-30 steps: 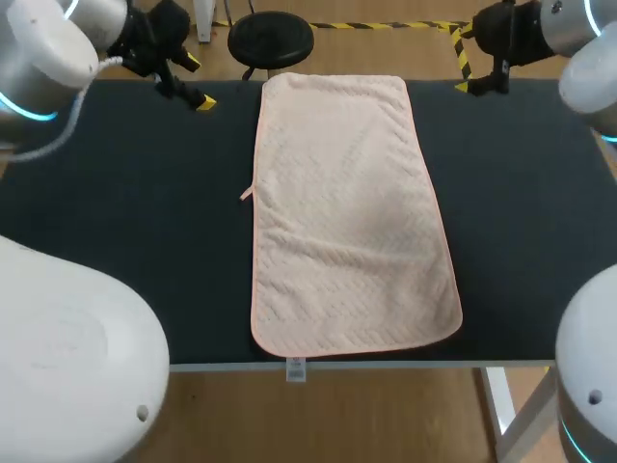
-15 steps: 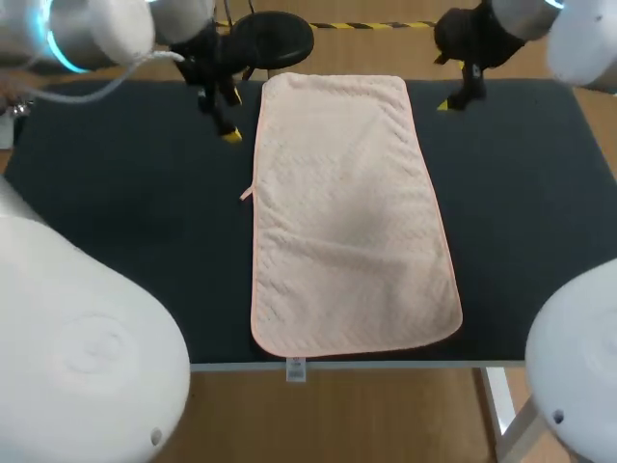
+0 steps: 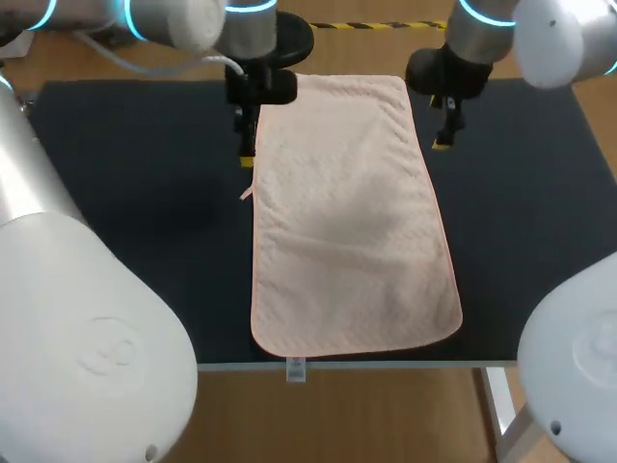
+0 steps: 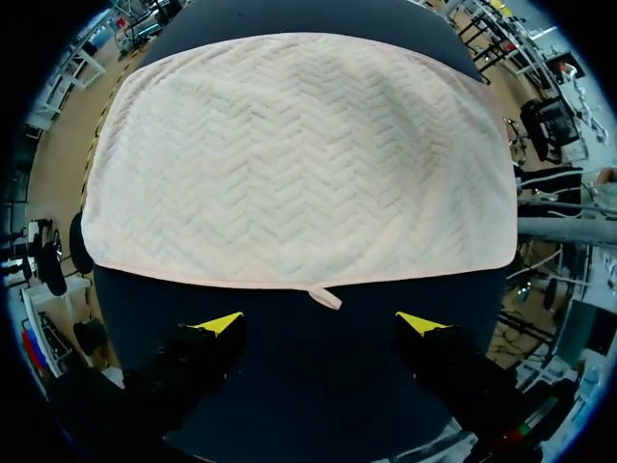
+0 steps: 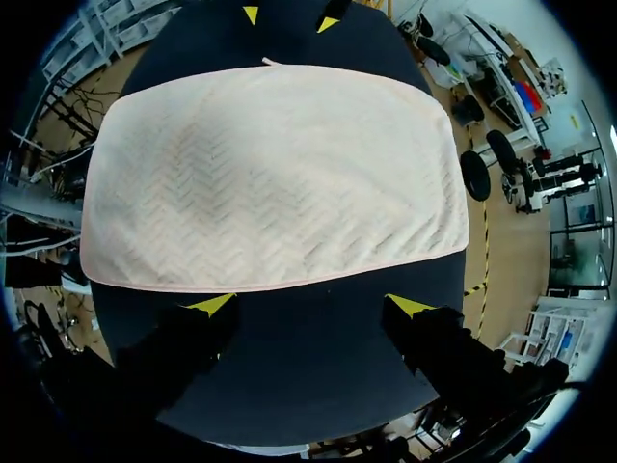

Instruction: Fold the towel

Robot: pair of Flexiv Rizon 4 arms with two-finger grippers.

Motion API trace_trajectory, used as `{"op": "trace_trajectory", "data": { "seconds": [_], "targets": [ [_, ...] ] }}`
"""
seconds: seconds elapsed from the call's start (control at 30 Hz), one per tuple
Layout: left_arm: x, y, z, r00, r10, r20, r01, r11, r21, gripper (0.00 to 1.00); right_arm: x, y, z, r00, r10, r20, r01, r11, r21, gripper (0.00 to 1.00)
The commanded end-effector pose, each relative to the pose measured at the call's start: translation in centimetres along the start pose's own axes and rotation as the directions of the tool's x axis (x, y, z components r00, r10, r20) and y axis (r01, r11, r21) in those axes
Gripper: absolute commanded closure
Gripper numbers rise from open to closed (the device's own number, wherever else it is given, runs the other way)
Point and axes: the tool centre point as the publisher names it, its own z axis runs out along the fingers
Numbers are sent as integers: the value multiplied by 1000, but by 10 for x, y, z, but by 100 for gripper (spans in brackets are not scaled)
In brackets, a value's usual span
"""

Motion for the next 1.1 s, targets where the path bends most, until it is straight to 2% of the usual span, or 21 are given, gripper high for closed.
{"op": "trace_trajectory", "data": {
  "seconds": [0.03,0.1,0.17,0.23,0.37,0.53,0.63,0.7,0.9,1.1],
  "targets": [
    [5,-8,7,1000,4,29,-2,998,-57,0,3,6,11,1000,-13,-13,14,999,40,0],
    [7,-11,10,999,0,51,2,1000,-31,0,5,7,14,999,-31,-18,31,999,26,0],
    [8,-13,14,998,-10,63,11,1000,-15,0,9,10,18,996,-78,-31,80,995,60,0],
    [9,-14,20,998,-14,69,13,1000,5,0,13,10,25,996,-74,-49,77,995,68,0],
    [10,-21,31,997,-12,82,10,1000,22,0,19,7,40,995,-38,-94,41,999,29,0],
    [8,-23,44,995,-39,94,33,997,63,0,23,9,58,993,-58,-107,58,998,2,0],
    [2,-22,53,993,-54,104,46,996,78,0,21,10,76,987,-69,-143,67,998,-22,0],
    [-1,-21,57,991,-58,121,48,995,85,0,18,11,84,985,-84,-149,84,996,-6,0],
    [-10,-22,63,988,-51,148,40,996,74,0,8,13,102,983,-111,-143,115,993,16,0],
    [-15,-26,76,990,-36,138,25,997,74,0,5,15,112,982,-97,-159,101,995,19,0]
  ]
}}
